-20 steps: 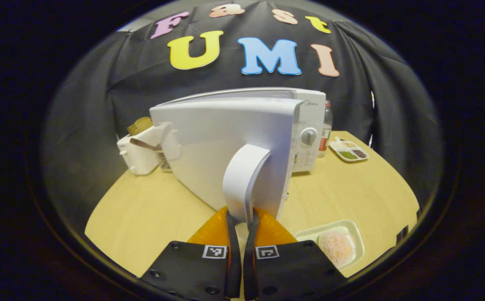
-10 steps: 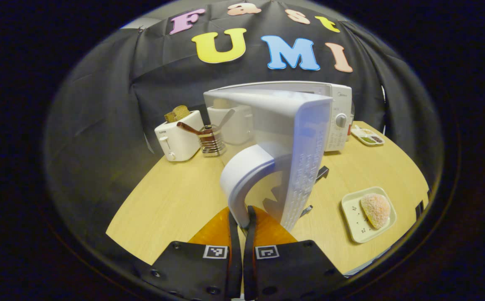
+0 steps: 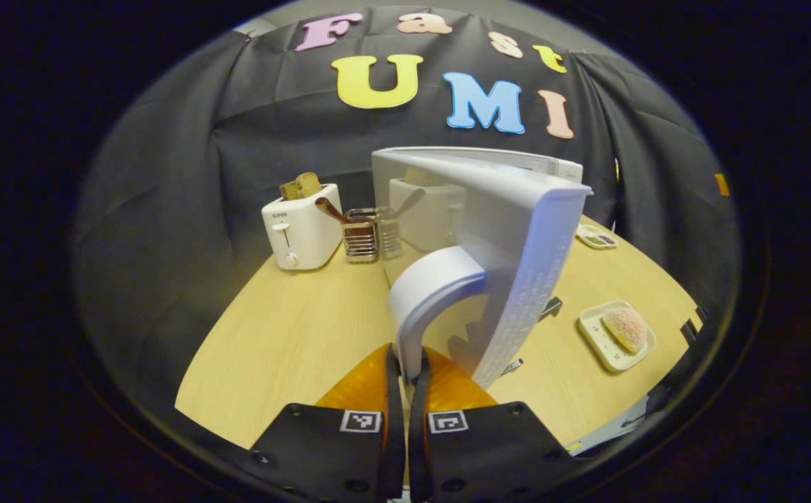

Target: Open the microwave oven with the left hand, put the food in, and close the microwave oven.

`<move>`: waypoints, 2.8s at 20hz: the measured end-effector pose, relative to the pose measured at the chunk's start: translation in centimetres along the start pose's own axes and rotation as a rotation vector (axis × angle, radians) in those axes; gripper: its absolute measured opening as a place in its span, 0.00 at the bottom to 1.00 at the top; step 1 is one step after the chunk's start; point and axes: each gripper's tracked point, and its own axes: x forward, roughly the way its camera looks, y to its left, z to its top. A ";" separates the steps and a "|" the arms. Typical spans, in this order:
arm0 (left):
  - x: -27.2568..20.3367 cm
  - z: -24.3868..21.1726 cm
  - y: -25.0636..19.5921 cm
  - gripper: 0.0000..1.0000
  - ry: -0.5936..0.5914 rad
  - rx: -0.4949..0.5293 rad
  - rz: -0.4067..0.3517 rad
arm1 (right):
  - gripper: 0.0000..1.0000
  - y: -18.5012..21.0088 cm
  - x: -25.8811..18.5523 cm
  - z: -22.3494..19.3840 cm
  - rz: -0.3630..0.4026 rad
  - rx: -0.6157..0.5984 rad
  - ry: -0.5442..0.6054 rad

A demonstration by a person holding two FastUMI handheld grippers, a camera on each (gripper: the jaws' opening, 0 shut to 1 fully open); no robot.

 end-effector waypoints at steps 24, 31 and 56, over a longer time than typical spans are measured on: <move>-17.0 0.0 -1.2 0.81 0.134 -0.061 0.411 | 0.87 5.2 21.1 -19.5 0.217 0.036 0.508; -19.8 2.5 -4.5 0.89 0.096 -0.159 0.460 | 0.74 5.7 21.5 -20.7 0.242 -0.032 0.502; -27.3 6.1 0.1 0.88 -0.073 -0.298 0.504 | 0.67 20.4 33.8 4.8 0.301 0.474 0.169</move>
